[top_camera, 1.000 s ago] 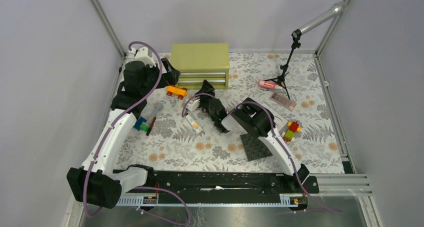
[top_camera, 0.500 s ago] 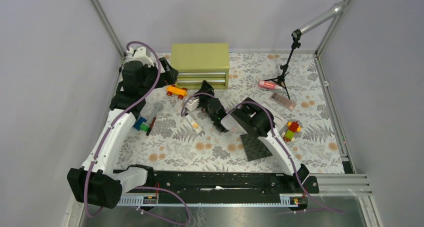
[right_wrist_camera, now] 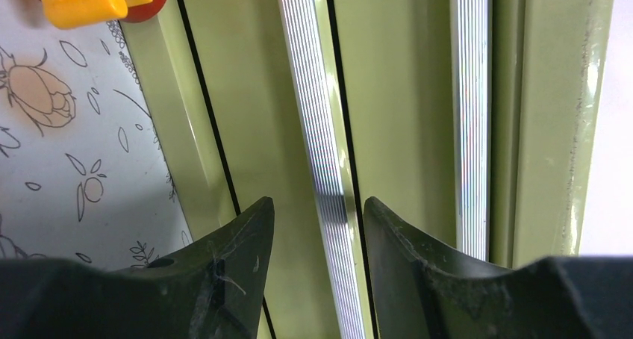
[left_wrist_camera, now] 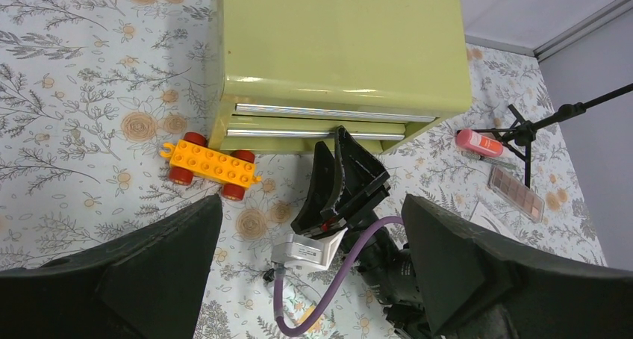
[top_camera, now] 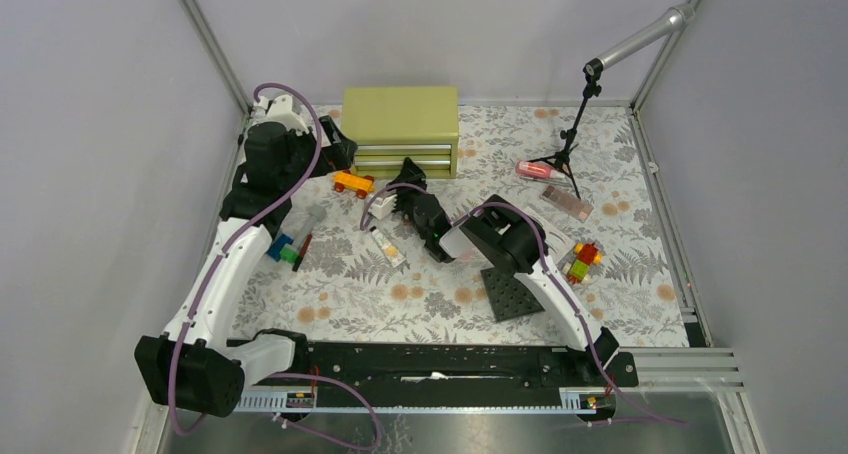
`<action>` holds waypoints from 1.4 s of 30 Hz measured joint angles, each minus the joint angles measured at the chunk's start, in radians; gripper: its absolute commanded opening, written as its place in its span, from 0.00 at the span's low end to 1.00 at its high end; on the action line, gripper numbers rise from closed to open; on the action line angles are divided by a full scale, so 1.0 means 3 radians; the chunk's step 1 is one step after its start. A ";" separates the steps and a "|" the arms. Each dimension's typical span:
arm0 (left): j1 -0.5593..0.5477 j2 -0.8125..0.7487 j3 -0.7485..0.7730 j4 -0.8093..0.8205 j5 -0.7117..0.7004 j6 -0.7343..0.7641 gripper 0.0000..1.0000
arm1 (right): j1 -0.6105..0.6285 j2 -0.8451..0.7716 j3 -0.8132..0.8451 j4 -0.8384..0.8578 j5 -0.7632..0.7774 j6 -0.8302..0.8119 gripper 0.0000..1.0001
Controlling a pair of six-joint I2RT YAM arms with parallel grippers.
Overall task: Organize the makeup
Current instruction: Open the drawer in the storage box.
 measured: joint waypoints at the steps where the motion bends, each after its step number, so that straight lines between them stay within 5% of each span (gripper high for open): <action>1: 0.0000 0.0000 0.0000 0.0001 0.0001 0.0000 0.99 | -0.0003 0.0003 0.0003 0.0001 0.0000 0.0000 0.54; 22: 0.0028 0.0000 -0.0001 0.0001 0.0025 0.0000 0.99 | -0.0039 0.0015 0.0053 0.0042 -0.0005 -0.0052 0.25; 42: 0.0047 0.0001 -0.0001 0.0001 0.0070 -0.0001 0.99 | -0.0003 -0.0031 -0.0149 0.0219 -0.0072 -0.0172 0.18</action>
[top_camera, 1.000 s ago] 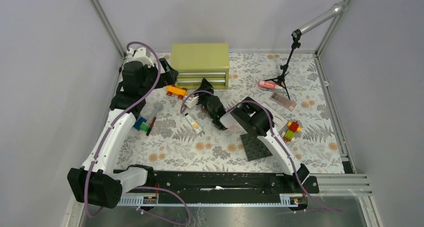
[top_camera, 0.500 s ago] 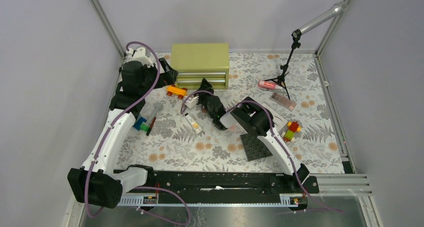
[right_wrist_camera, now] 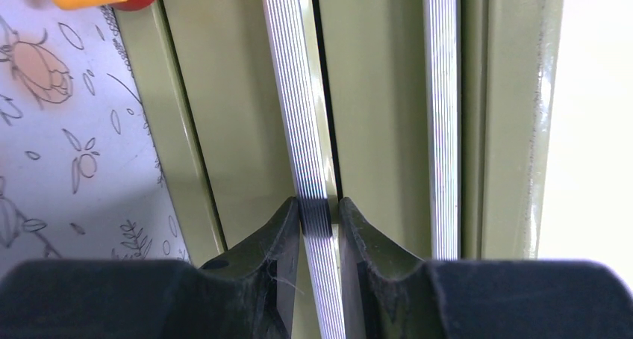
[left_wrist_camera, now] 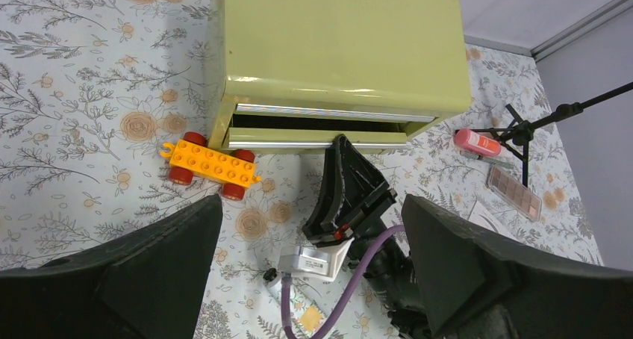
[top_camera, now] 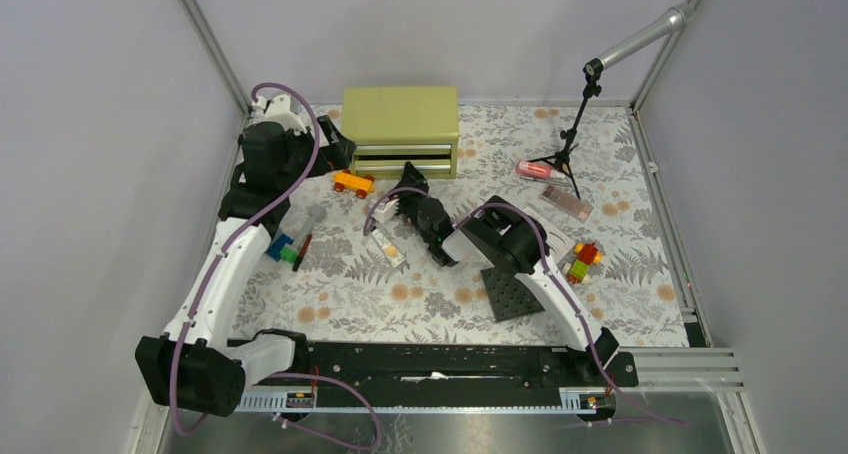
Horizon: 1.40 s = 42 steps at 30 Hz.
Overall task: Organize the makeup
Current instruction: Open the drawer in the storage box.
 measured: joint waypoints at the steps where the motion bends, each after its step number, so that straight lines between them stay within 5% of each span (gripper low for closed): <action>1: 0.0001 0.0000 0.0000 0.0000 0.0003 0.0000 0.99 | 0.0015 -0.0009 -0.0032 0.0023 0.0013 -0.0005 0.18; 35: 0.0046 0.0028 -0.0003 0.0000 0.0089 -0.0017 0.99 | 0.0584 -0.0393 -0.1025 0.0512 0.0699 -0.0001 0.18; 42: 0.0048 0.0028 -0.0003 0.0001 0.0108 -0.0018 0.99 | 0.0665 -0.0418 -0.1077 0.0525 0.0857 0.0056 0.38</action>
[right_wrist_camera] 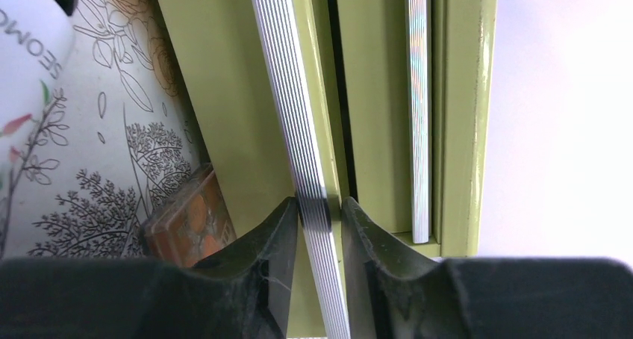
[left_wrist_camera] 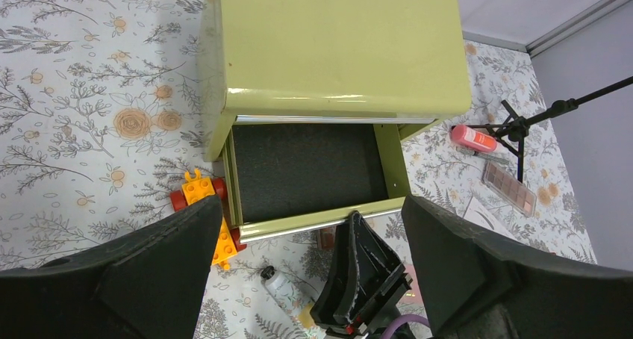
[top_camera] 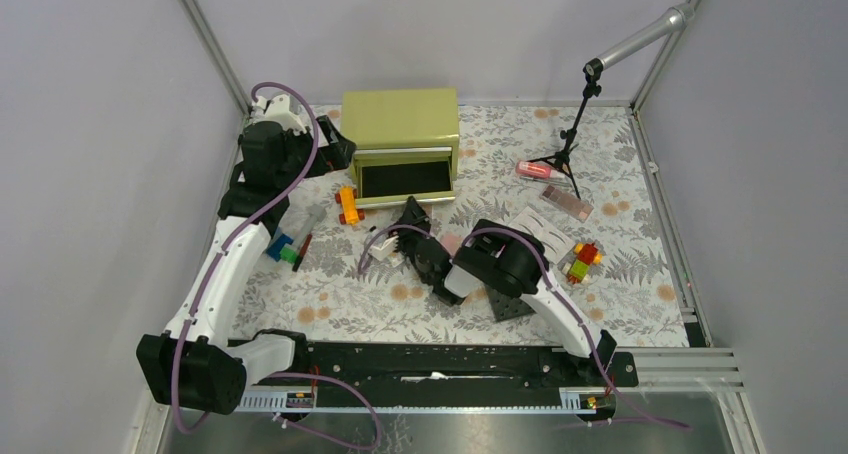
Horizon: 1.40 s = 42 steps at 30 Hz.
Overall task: Organize the makeup
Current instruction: Open the drawer in the storage box.
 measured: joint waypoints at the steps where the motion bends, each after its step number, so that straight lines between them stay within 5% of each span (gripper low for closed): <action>1: 0.0003 0.0000 0.0000 0.0000 0.0000 0.0000 0.99 | 0.0005 -0.0004 0.0000 -0.0001 0.0009 0.0032 0.41; 11: 0.0017 0.0003 0.0000 0.0000 0.0010 -0.0010 0.99 | 0.0136 -0.0088 -0.0037 -0.0249 0.0025 0.0347 0.64; 21: 0.0041 0.0014 0.0000 -0.0001 0.0024 -0.0011 0.99 | 0.0207 -0.0860 -0.0179 -0.0904 0.0024 0.1010 0.68; 32: 0.0060 0.0014 0.0000 -0.0004 0.0020 -0.0011 0.99 | -0.0039 -0.2778 -0.0352 -0.3042 -0.0516 0.4004 0.74; 38: -0.0042 0.0013 -0.0004 -0.0122 -0.0123 -0.0008 0.97 | -0.0590 -0.3047 -0.0402 -0.3686 -0.0810 0.5403 0.73; 42: -0.0561 -0.0031 -0.0145 -0.0140 -0.0364 -0.0056 0.81 | -0.0900 -0.3056 -0.0675 -0.3904 -0.1120 0.6166 0.71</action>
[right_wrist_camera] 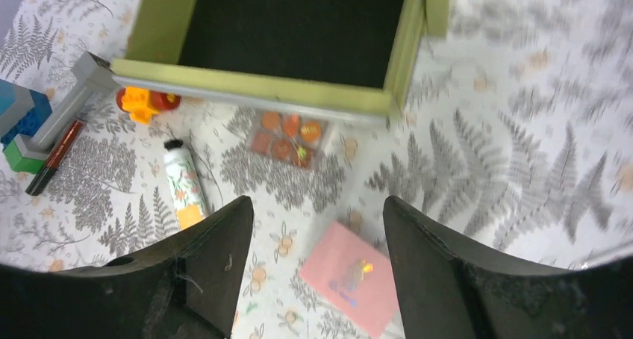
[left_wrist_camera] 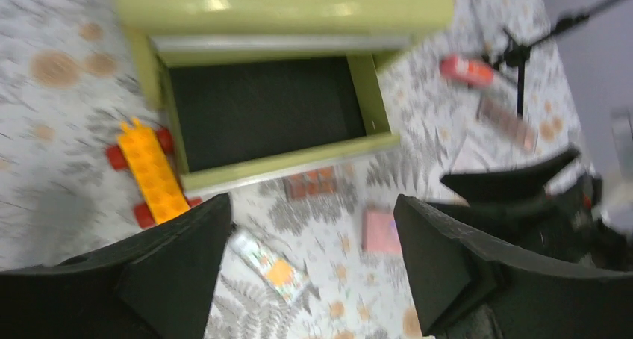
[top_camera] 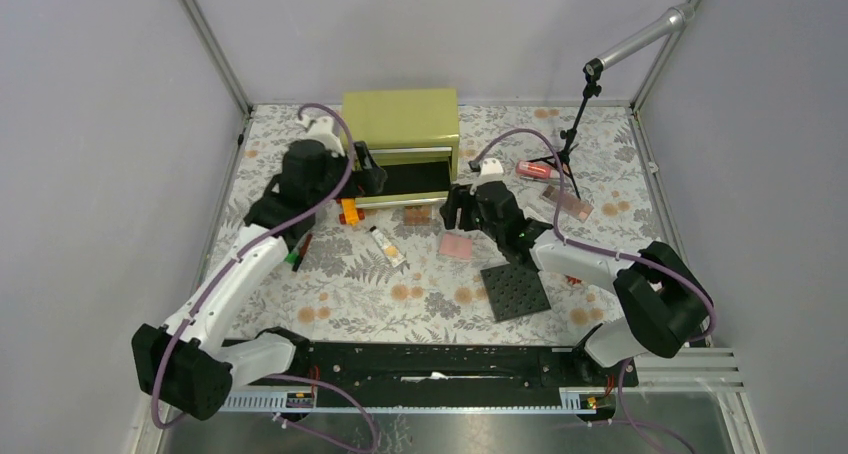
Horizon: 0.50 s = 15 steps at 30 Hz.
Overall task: Organize the makeup
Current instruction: Open the drawer in the storage box, then move the makeup to the center of the board.
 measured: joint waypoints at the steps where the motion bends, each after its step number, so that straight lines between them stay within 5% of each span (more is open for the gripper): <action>1: -0.0135 -0.0013 -0.0066 0.0006 -0.0051 -0.0036 0.76 | -0.0051 -0.0001 -0.0065 -0.0027 -0.0048 0.0140 0.70; 7: -0.0717 -0.0097 -0.0753 0.0116 -0.0247 -0.0402 0.62 | -0.0113 0.0000 -0.0285 -0.0064 -0.0271 0.0698 0.68; 15: -0.0846 -0.0084 -0.1175 0.0328 -0.0488 -0.0641 0.41 | -0.0351 0.0048 -0.0228 -0.0070 -0.0192 0.0989 0.65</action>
